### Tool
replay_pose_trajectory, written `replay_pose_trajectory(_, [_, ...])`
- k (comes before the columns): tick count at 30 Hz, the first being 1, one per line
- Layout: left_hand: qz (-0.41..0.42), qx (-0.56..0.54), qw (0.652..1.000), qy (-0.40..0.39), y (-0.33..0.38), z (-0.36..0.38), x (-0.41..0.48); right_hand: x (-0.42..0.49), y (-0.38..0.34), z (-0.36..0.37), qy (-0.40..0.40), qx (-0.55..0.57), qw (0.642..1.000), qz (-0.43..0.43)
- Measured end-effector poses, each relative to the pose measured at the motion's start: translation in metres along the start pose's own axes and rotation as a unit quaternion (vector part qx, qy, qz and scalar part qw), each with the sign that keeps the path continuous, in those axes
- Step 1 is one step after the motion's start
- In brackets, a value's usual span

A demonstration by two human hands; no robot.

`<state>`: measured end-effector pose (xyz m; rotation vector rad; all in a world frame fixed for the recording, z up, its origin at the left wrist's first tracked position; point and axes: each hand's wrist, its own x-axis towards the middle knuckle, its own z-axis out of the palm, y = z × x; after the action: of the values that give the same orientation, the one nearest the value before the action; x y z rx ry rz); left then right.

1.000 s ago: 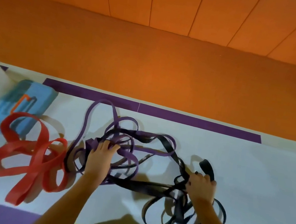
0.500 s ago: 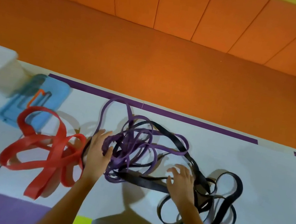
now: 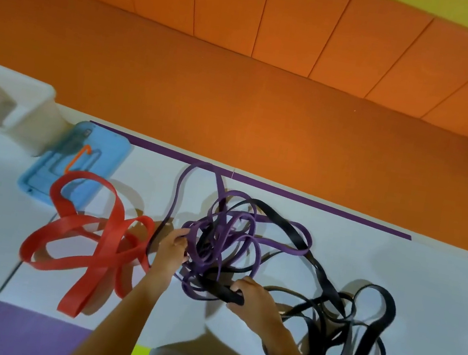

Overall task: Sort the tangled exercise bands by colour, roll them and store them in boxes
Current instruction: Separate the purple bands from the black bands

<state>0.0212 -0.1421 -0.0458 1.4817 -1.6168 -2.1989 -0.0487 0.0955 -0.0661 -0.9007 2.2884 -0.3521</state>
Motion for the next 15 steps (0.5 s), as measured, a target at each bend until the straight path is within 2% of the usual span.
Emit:
replay_pose_trajectory(3, [0.017, 0.037, 0.999, -0.028, 0.002, 0.003, 0.001, -0.004, 0.0, -0.002, 0.03, 0.04, 0.999, -0.003])
replay_pose_trajectory(5, [0.068, 0.086, 0.992, -0.054, 0.002, 0.002, -0.003, -0.009, 0.002, -0.004, 0.037, 0.065, 0.997, -0.009])
replay_pose_trajectory(8, [0.165, 0.212, 0.955, -0.125, 0.001, 0.003, -0.003, -0.015, 0.005, -0.007, 0.04, 0.093, 0.995, -0.009])
replay_pose_trajectory(9, [0.188, 0.248, 0.942, -0.126, 0.001, 0.005, -0.002, -0.016, 0.005, -0.008, 0.041, 0.098, 0.994, -0.007])
replay_pose_trajectory(10, [0.208, 0.262, 0.936, -0.111, 0.002, 0.006, -0.001, -0.018, 0.006, -0.009, 0.04, 0.104, 0.994, -0.006])
replay_pose_trajectory(12, [0.228, 0.223, 0.946, -0.051, 0.007, 0.01, 0.001, -0.021, 0.007, -0.014, 0.043, 0.113, 0.993, 0.001])
replay_pose_trajectory(15, [0.183, 0.104, 0.977, 0.042, 0.017, 0.013, 0.008, -0.027, 0.011, -0.023, 0.08, 0.137, 0.987, 0.023])
